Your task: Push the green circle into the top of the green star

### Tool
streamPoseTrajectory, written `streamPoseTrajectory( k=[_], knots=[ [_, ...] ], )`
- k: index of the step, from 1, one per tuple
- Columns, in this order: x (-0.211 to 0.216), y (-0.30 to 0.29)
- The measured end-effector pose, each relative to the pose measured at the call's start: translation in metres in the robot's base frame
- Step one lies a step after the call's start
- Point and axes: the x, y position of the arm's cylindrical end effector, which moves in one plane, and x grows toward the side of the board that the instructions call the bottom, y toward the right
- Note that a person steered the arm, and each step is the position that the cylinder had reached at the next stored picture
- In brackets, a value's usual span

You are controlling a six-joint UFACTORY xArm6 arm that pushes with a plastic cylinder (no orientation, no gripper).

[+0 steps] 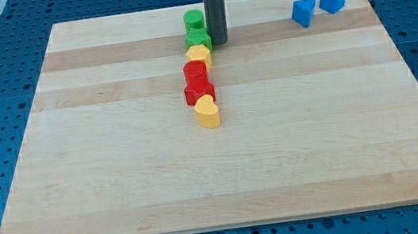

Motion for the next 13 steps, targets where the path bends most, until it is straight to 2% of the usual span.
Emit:
streamPoseTrajectory(
  k=[2, 3, 5, 6, 7, 9, 11, 13],
  knots=[
    [-0.089, 0.018],
    [-0.098, 0.018],
    [-0.097, -0.026],
    [-0.098, -0.086],
    [-0.09, -0.122],
    [-0.063, -0.107],
    [-0.077, -0.076],
    [-0.056, -0.069]
  ],
)
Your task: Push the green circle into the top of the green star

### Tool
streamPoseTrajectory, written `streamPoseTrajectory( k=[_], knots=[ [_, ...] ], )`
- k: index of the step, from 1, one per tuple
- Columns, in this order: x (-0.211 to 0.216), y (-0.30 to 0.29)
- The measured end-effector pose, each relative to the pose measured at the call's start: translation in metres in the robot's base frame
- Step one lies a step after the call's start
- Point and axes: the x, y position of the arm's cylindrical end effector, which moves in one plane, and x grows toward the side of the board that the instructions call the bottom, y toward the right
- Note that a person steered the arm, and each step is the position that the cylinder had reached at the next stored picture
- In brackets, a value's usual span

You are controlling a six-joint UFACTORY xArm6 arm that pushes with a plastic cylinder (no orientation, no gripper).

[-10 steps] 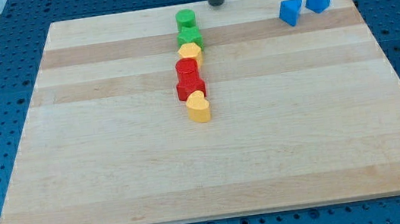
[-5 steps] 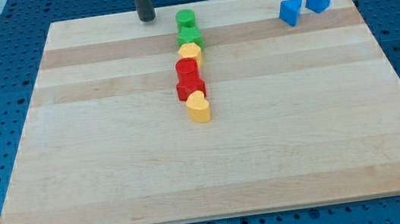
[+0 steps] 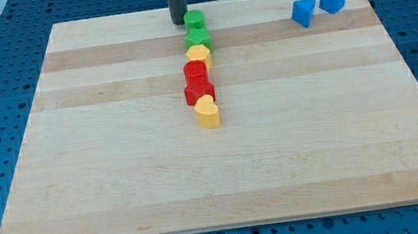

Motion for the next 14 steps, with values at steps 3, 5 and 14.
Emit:
streamPoseTrajectory(
  k=[3, 5, 14],
  knots=[
    [-0.003, 0.007],
    [0.011, -0.056],
    [-0.039, -0.09]
  ],
)
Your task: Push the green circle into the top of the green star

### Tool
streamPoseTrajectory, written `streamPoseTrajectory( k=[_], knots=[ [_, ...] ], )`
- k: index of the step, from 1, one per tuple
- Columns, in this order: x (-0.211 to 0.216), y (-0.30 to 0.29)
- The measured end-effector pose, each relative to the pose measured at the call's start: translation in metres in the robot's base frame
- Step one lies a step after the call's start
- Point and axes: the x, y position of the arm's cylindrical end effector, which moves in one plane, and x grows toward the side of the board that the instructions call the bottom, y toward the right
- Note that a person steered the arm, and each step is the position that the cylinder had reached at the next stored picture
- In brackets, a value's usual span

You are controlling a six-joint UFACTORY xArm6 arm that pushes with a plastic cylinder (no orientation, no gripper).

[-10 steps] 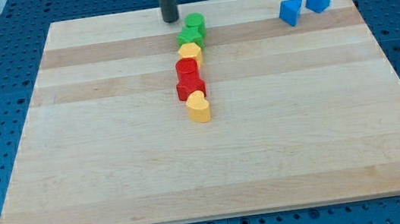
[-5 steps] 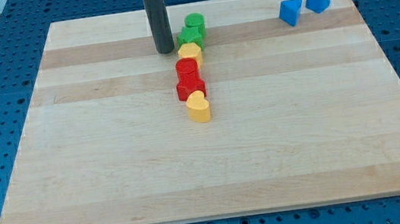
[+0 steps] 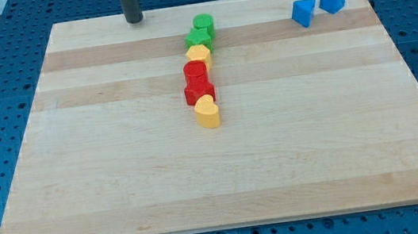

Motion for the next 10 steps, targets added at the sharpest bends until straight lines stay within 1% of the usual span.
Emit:
streamPoseTrajectory(
  k=[4, 5, 6, 7, 8, 9, 10],
  knots=[
    [-0.005, 0.01],
    [-0.004, 0.025],
    [-0.004, 0.049],
    [-0.004, 0.087],
    [-0.004, 0.141],
    [0.006, 0.17],
    [0.035, 0.172]
  ],
)
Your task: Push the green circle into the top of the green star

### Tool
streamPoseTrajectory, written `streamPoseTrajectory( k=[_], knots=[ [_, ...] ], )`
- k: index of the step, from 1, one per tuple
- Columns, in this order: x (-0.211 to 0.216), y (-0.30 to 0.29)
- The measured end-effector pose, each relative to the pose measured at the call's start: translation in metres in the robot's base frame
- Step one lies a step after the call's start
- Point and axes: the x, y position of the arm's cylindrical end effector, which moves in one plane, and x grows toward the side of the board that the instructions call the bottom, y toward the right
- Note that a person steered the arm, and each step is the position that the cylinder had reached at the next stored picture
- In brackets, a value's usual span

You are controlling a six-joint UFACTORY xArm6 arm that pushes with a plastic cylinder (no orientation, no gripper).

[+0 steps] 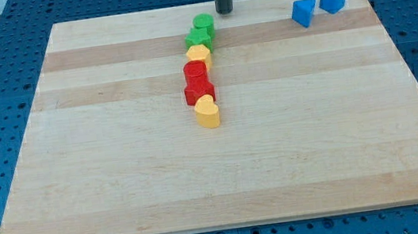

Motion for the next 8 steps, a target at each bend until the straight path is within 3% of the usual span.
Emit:
streamPoseTrajectory(
  k=[8],
  knots=[
    [0.011, -0.032]
  ],
)
